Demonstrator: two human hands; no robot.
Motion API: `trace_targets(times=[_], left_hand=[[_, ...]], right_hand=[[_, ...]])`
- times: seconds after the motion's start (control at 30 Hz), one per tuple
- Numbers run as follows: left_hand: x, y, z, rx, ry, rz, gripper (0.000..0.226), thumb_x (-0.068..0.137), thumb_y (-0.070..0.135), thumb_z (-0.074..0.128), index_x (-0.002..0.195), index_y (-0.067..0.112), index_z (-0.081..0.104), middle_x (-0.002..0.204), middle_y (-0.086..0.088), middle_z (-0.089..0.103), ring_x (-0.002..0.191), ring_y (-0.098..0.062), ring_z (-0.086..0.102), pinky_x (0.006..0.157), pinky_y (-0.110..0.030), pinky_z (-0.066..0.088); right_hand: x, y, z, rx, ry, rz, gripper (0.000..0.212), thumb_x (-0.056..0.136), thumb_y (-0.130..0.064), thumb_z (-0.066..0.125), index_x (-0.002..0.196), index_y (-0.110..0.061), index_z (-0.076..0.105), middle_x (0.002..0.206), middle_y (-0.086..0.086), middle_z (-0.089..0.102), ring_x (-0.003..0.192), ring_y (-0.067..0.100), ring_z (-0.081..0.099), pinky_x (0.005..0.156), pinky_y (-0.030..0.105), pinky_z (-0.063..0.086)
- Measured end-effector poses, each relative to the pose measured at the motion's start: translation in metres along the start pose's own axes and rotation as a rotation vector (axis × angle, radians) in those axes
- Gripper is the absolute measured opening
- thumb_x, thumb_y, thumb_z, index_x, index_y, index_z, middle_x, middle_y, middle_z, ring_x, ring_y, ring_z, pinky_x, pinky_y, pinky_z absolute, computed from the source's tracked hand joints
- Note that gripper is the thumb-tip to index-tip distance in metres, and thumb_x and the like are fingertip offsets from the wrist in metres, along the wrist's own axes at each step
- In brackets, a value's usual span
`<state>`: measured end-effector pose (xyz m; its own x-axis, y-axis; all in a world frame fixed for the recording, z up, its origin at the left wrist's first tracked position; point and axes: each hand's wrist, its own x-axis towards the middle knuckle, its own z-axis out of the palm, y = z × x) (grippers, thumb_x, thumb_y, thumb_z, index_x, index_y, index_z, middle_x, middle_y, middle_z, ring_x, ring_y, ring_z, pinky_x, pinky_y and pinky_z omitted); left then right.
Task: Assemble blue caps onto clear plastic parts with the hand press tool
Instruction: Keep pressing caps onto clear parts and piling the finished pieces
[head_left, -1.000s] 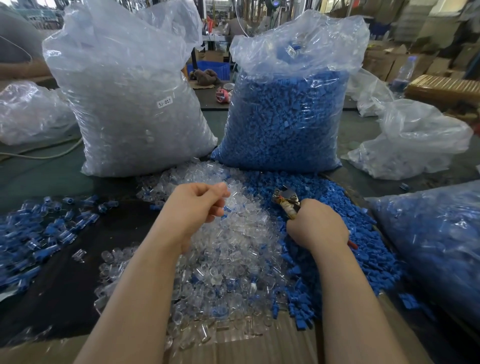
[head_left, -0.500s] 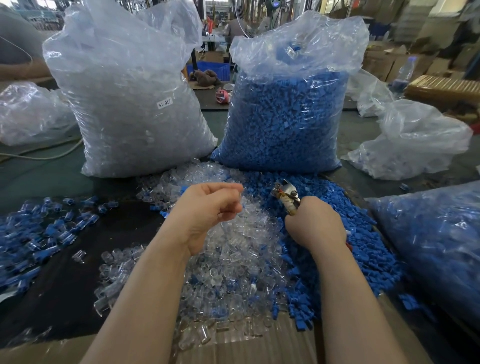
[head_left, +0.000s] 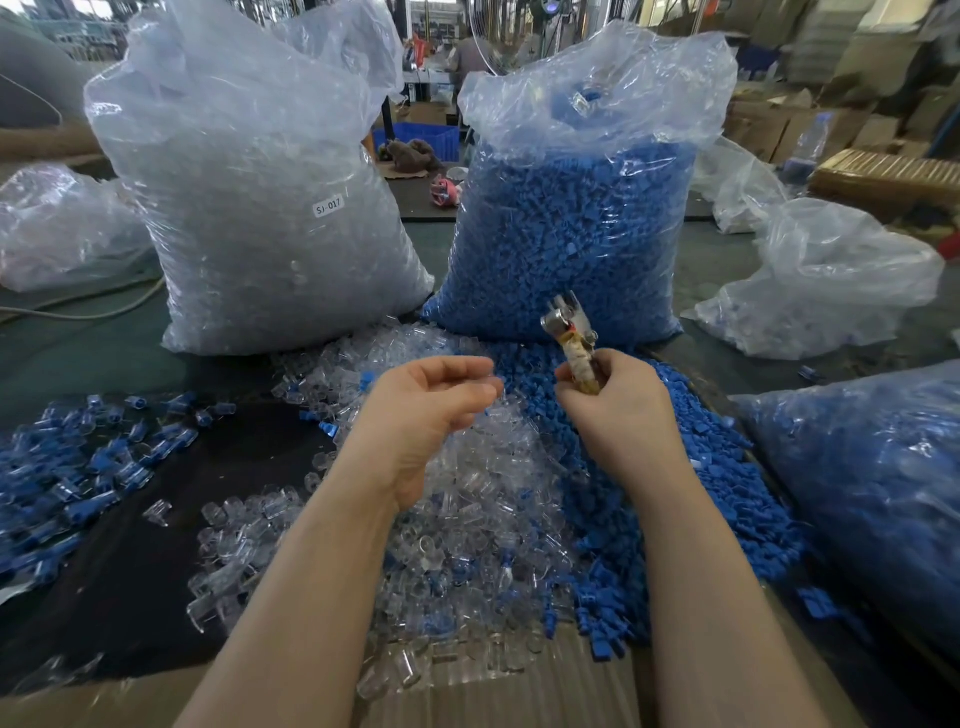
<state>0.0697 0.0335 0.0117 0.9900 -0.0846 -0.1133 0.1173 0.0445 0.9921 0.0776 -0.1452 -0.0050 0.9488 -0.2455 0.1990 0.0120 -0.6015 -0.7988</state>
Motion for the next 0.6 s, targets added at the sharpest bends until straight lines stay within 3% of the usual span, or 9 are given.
trace_targets(times=[0.07,0.17,0.33,0.6], left_hand=[[-0.001,-0.001,0.004,0.007,0.051,0.045,0.017,0.08,-0.001,0.073,0.088,0.014,0.074,0.086,0.0,0.077,0.086,-0.013,0.07,0.077,-0.025,0.056],[-0.001,-0.002,0.008,0.008,0.142,0.099,0.018,0.076,-0.005,0.076,0.08,0.012,0.073,0.072,0.001,0.074,0.076,-0.013,0.069,0.07,-0.021,0.058],[-0.003,-0.001,0.009,0.065,0.225,0.169,0.01,0.077,0.008,0.079,0.081,0.016,0.075,0.072,-0.001,0.075,0.07,-0.011,0.069,0.062,-0.018,0.054],[-0.006,0.002,0.014,0.147,0.275,0.22,0.013,0.078,0.009,0.078,0.076,0.022,0.074,0.068,0.001,0.074,0.071,-0.015,0.073,0.064,-0.026,0.057]], right_hand=[[-0.003,-0.007,0.0,0.132,-0.012,-0.05,0.008,0.085,-0.02,0.066,0.085,-0.027,0.064,0.07,-0.012,0.063,0.058,0.004,0.054,0.059,0.03,0.043],[-0.006,-0.014,0.001,0.234,-0.043,-0.111,0.013,0.085,-0.016,0.069,0.084,-0.028,0.064,0.067,-0.019,0.062,0.06,-0.006,0.055,0.06,0.017,0.043],[-0.009,-0.019,0.002,0.285,-0.079,-0.195,0.014,0.084,-0.014,0.072,0.088,-0.026,0.065,0.074,-0.028,0.064,0.071,-0.004,0.061,0.065,0.01,0.047],[-0.01,-0.022,0.003,0.286,-0.067,-0.248,0.018,0.082,-0.009,0.072,0.088,-0.024,0.062,0.072,-0.027,0.063,0.067,-0.004,0.06,0.063,0.01,0.044]])
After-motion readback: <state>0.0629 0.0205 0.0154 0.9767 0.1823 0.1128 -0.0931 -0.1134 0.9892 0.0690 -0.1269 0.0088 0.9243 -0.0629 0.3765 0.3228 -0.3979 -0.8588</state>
